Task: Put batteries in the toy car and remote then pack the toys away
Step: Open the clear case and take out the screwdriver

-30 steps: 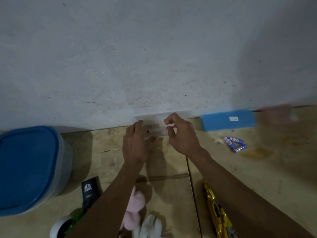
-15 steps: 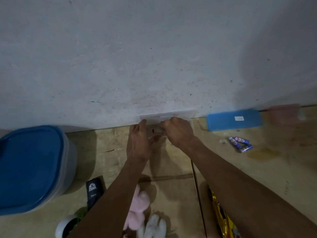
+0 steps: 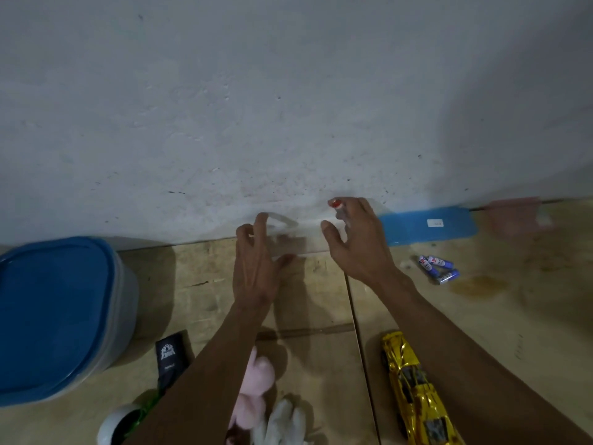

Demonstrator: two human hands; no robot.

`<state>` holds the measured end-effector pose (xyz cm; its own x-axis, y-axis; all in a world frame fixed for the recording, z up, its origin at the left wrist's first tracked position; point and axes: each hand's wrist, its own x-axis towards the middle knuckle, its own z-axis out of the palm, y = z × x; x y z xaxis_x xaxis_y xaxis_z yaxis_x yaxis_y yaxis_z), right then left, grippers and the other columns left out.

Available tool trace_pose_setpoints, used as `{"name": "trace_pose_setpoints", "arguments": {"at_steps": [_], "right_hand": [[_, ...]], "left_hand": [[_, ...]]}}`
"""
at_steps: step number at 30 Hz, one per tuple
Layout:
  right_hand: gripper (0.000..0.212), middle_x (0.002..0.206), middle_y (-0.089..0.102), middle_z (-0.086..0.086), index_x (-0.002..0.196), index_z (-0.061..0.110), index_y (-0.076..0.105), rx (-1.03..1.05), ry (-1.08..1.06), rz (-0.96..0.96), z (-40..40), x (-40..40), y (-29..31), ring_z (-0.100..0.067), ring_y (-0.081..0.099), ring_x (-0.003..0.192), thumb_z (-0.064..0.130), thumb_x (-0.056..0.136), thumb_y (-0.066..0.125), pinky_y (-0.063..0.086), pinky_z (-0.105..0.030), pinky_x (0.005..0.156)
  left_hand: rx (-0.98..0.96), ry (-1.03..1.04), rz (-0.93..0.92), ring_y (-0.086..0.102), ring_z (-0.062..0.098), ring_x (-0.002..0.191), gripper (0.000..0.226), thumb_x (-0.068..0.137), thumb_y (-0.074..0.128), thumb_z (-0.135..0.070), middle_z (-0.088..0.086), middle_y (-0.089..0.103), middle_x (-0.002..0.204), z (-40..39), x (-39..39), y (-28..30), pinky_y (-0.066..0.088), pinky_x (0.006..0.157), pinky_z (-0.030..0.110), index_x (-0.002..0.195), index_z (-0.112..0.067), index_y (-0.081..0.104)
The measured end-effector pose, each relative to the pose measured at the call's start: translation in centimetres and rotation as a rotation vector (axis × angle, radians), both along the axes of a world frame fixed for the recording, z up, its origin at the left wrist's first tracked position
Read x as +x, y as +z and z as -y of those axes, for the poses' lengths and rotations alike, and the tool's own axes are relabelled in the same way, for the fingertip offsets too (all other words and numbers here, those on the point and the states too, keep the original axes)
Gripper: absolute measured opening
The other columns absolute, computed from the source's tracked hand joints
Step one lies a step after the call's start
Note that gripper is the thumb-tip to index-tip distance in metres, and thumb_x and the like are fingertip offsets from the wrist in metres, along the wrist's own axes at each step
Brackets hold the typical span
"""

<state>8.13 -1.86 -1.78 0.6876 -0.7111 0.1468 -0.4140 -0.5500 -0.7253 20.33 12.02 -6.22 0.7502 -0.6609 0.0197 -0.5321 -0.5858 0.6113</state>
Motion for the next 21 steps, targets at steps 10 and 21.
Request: {"name": "trace_pose_setpoints", "arguments": {"at_steps": [10,21], "right_hand": [[0.040,0.115,0.066,0.002,0.126,0.024,0.063,-0.105,0.030,-0.355,0.2,-2.0,-2.4,-0.020,0.065,0.101,0.043,0.091,0.065,0.051,-0.031,0.081],[0.045,0.122,0.060,-0.001,0.131,0.023,0.057,-0.171,0.036,-0.426,0.9,-1.5,-1.6,-0.024,0.063,0.105,0.041,0.091,0.067,0.047,-0.031,0.079]], "left_hand": [[0.238,-0.057,0.166,0.056,0.034,0.114,0.058,0.077,0.083,-0.040,0.016,0.045,0.138,-1.3,0.2,-0.4,0.061,0.068,0.048,0.125,-0.013,0.064],[0.118,-0.020,0.017,0.061,0.036,0.111,0.060,0.086,0.077,-0.032,0.016,0.051,0.137,-0.4,0.7,0.9,0.056,0.086,0.044,0.137,-0.011,0.053]]}}
